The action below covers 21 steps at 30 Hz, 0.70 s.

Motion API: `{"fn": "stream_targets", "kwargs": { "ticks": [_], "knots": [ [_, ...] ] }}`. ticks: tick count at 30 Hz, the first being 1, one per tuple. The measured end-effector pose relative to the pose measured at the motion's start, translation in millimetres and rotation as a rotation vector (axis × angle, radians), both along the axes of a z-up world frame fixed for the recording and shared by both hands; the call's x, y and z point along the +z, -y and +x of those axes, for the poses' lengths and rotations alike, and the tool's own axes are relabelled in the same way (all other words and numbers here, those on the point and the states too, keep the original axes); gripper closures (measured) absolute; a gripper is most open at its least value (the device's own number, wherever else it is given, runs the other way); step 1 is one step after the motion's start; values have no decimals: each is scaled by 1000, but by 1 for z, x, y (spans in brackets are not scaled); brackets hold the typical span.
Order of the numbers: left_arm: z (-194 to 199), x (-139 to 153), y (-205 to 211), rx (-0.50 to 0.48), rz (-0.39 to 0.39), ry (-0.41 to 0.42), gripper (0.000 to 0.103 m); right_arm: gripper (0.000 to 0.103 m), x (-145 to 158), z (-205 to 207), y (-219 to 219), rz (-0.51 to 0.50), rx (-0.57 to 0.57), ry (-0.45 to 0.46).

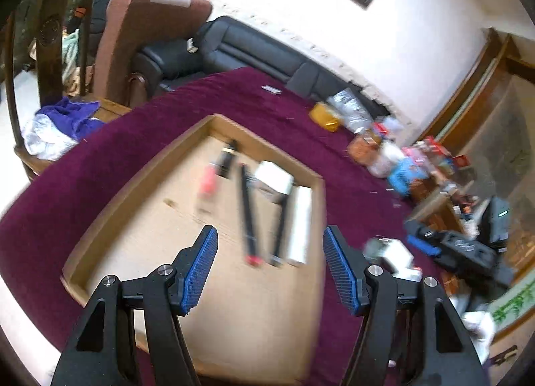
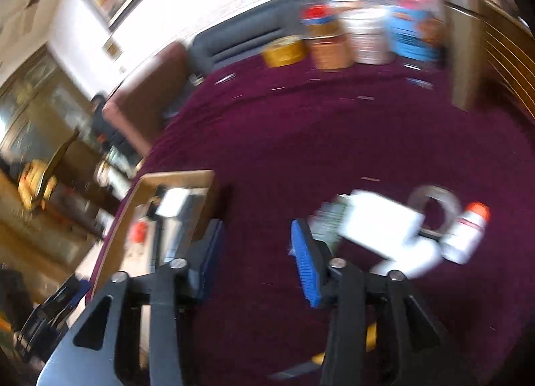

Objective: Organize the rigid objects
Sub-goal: 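Grasp the yellow pen on the table with the left tool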

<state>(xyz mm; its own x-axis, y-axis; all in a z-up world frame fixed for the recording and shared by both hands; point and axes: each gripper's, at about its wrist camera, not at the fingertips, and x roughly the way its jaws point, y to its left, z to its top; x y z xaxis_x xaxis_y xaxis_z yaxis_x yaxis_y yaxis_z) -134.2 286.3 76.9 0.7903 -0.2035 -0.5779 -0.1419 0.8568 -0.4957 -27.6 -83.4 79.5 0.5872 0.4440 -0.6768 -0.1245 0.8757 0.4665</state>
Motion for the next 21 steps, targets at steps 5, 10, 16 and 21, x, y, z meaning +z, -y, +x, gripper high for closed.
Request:
{"fn": "stream_targets", "kwargs": {
  "ticks": [5,10,16,21],
  "knots": [
    [-20,-1,64,-108,39,6,29,56,-24,-3,83,64,-183,-4],
    [-14,-9,117,-194,153,-49,29,56,-47,-1,139,75,-299,15],
    [-9,-38,185,-326,315,-139,29,56,-72,3,158,149,-296,-17],
    [7,-43,227,-450,401,-134,29,56,-75,3,157,184,-254,-20]
  ]
}}
